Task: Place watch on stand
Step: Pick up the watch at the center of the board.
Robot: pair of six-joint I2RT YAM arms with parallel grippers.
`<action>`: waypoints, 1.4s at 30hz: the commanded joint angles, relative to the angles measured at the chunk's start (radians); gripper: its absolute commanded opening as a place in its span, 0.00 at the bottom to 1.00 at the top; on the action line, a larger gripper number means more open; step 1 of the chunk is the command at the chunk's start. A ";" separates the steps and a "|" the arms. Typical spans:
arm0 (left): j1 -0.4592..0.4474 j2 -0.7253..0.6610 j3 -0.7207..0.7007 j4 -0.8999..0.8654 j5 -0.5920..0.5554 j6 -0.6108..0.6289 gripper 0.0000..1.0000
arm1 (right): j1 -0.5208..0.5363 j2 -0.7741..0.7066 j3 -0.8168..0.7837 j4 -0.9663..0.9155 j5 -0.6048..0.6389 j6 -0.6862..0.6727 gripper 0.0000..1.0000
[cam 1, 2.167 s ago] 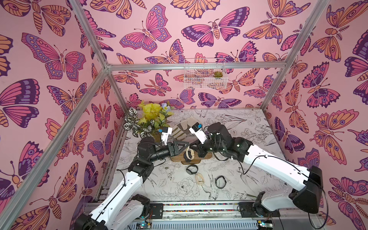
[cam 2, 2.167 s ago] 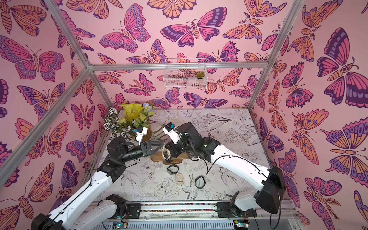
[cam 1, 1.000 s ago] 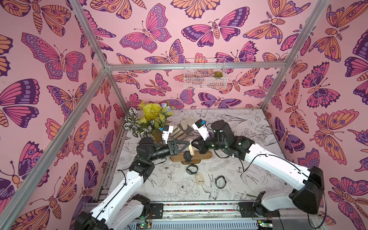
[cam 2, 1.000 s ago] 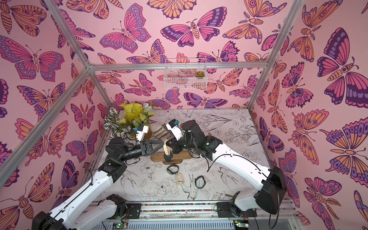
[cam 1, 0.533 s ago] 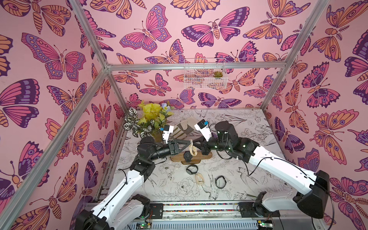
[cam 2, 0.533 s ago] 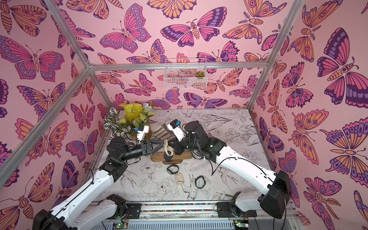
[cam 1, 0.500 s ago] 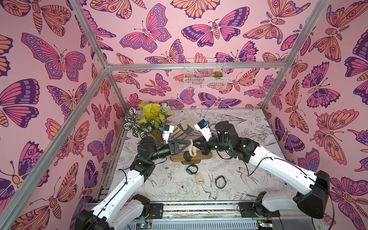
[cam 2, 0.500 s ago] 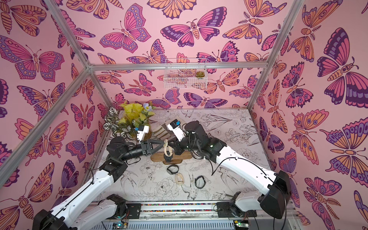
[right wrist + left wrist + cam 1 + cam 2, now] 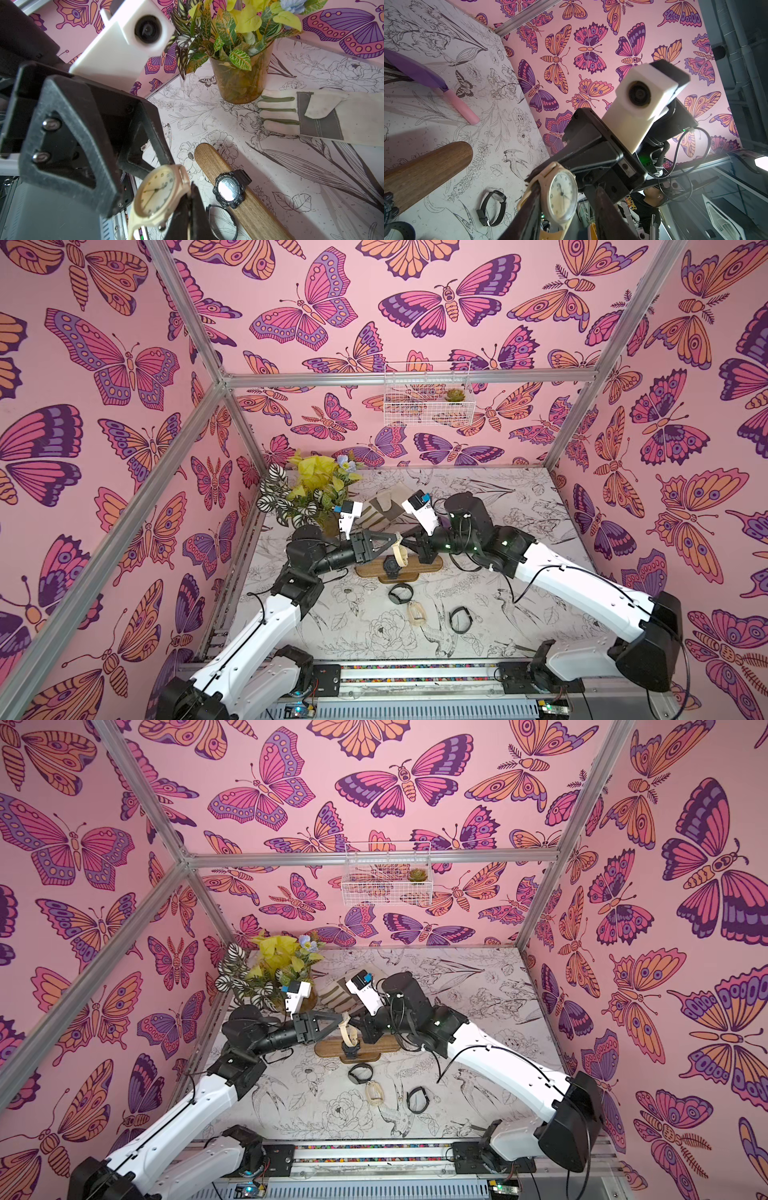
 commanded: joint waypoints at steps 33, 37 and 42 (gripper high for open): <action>-0.007 -0.011 0.005 0.049 -0.005 -0.010 0.24 | -0.005 0.007 0.013 0.095 -0.020 0.009 0.15; -0.007 -0.004 0.012 0.050 -0.002 -0.014 0.23 | -0.005 0.010 0.012 0.090 -0.008 0.005 0.22; -0.007 0.000 0.017 0.049 -0.001 -0.016 0.22 | -0.005 0.012 0.012 0.085 0.005 0.002 0.27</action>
